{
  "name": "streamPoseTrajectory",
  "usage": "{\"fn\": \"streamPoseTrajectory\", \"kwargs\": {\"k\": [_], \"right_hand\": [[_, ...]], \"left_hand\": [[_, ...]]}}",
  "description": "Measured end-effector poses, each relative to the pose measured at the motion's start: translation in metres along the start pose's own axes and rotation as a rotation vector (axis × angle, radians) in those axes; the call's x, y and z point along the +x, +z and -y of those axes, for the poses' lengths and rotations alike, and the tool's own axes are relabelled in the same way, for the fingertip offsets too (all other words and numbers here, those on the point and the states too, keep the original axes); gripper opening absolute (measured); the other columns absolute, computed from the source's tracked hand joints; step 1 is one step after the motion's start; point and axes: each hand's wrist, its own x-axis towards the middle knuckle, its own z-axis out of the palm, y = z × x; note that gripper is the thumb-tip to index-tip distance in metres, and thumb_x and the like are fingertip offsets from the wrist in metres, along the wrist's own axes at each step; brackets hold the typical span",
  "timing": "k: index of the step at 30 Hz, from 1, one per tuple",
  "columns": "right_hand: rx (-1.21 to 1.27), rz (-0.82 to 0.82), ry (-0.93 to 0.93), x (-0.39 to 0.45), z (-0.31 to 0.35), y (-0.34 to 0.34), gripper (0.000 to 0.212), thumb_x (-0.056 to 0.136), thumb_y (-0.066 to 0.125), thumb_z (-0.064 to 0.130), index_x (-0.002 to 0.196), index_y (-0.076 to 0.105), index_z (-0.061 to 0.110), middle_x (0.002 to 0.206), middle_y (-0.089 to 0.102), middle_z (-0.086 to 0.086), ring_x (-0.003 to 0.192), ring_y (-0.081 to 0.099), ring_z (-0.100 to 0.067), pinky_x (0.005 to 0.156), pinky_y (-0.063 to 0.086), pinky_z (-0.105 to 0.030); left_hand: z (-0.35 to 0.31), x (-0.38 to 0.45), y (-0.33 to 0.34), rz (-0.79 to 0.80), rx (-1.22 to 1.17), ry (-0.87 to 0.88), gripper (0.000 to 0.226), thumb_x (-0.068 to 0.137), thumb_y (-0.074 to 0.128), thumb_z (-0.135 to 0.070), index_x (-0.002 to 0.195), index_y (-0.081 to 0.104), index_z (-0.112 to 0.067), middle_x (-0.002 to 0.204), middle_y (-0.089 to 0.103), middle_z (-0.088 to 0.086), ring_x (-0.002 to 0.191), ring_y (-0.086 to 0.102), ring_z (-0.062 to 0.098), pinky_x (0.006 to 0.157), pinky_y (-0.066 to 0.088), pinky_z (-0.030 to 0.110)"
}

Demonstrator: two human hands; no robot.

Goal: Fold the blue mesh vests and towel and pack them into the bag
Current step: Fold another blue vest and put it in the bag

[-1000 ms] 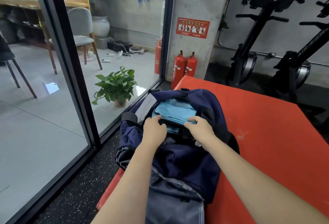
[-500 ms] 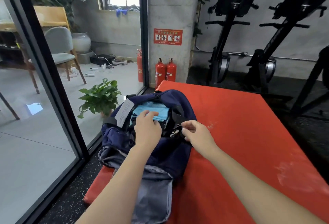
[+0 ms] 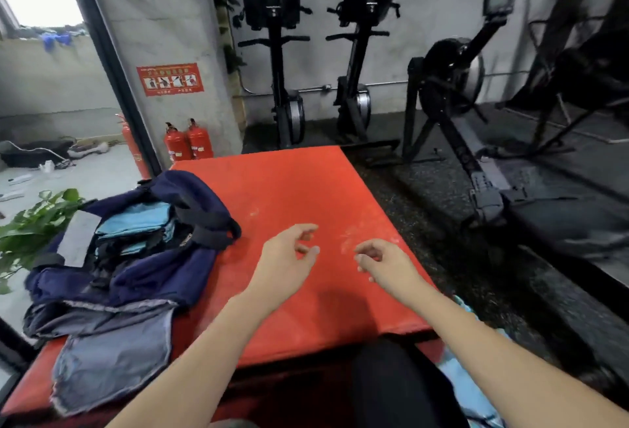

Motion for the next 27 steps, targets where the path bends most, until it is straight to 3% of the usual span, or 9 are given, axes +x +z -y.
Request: {"fn": "streamPoseTrajectory", "kwargs": {"k": [4,8,11,14,18,21,27], "right_hand": [[0.016,-0.164,0.122,-0.041,-0.059,-0.068,0.015,0.086,0.068,0.015,0.086,0.069,0.030,0.073,0.072,0.003,0.069,0.066,-0.011,0.075,0.054,-0.039],[-0.013,-0.262,0.258,-0.081,-0.116,-0.114,0.017,0.087,0.065,0.012,0.087,0.068,0.028,0.074,0.071,0.004,0.073,0.067,-0.015,0.070,0.051,-0.030],[-0.050,-0.235,0.360,-0.105,-0.161,-0.134,0.013,0.090,0.063,0.011,0.089,0.065,0.024,0.073,0.068,0.004,0.070,0.065,-0.015,0.067,0.048,-0.026],[-0.071,-0.181,0.450,-0.121,-0.209,-0.144,0.012,0.092,0.061,0.008,0.089,0.063,0.019,0.076,0.067,0.000,0.068,0.066,-0.018,0.061,0.048,-0.017],[-0.094,-0.094,0.554,-0.135,-0.269,-0.144,0.011,0.091,0.063,0.010,0.086,0.061,0.020,0.077,0.065,-0.002,0.077,0.067,-0.023,0.072,0.050,-0.028],[-0.112,-0.030,0.619,-0.140,-0.305,-0.138,0.005,0.090,0.063,0.015,0.093,0.065,0.018,0.086,0.067,-0.002,0.090,0.067,-0.023,0.071,0.042,-0.024],[-0.139,0.086,0.694,-0.138,-0.369,-0.106,0.029,0.088,0.063,0.018,0.115,0.064,0.009,0.111,0.068,-0.010,0.105,0.063,-0.027,0.085,0.045,-0.029]], "left_hand": [[-0.055,-0.015,0.076,0.203,-0.004,0.091,0.036,0.087,0.069,-0.017,0.121,0.064,-0.026,0.099,0.068,-0.010,0.077,0.063,-0.002,0.079,0.045,0.008],[-0.095,-0.023,0.160,0.415,0.041,0.143,0.037,0.089,0.065,-0.019,0.125,0.062,-0.023,0.099,0.069,-0.005,0.084,0.066,0.013,0.088,0.049,0.024],[-0.105,-0.032,0.225,0.546,0.086,0.083,0.038,0.088,0.062,-0.022,0.126,0.061,-0.022,0.099,0.070,-0.003,0.086,0.063,0.015,0.088,0.051,0.032],[-0.102,-0.046,0.283,0.638,0.168,0.011,0.040,0.087,0.059,-0.020,0.127,0.061,-0.017,0.105,0.072,0.005,0.101,0.064,0.022,0.093,0.049,0.033],[-0.081,-0.060,0.347,0.735,0.250,-0.139,0.044,0.088,0.055,-0.016,0.132,0.058,-0.015,0.117,0.067,0.014,0.113,0.062,0.030,0.094,0.049,0.034],[-0.060,-0.069,0.384,0.783,0.293,-0.233,0.045,0.087,0.056,-0.012,0.132,0.057,-0.014,0.121,0.065,0.017,0.118,0.059,0.032,0.098,0.047,0.032],[-0.015,-0.090,0.439,0.839,0.395,-0.365,0.050,0.088,0.058,-0.012,0.138,0.051,-0.013,0.130,0.056,0.018,0.120,0.054,0.033,0.100,0.044,0.033]]}}
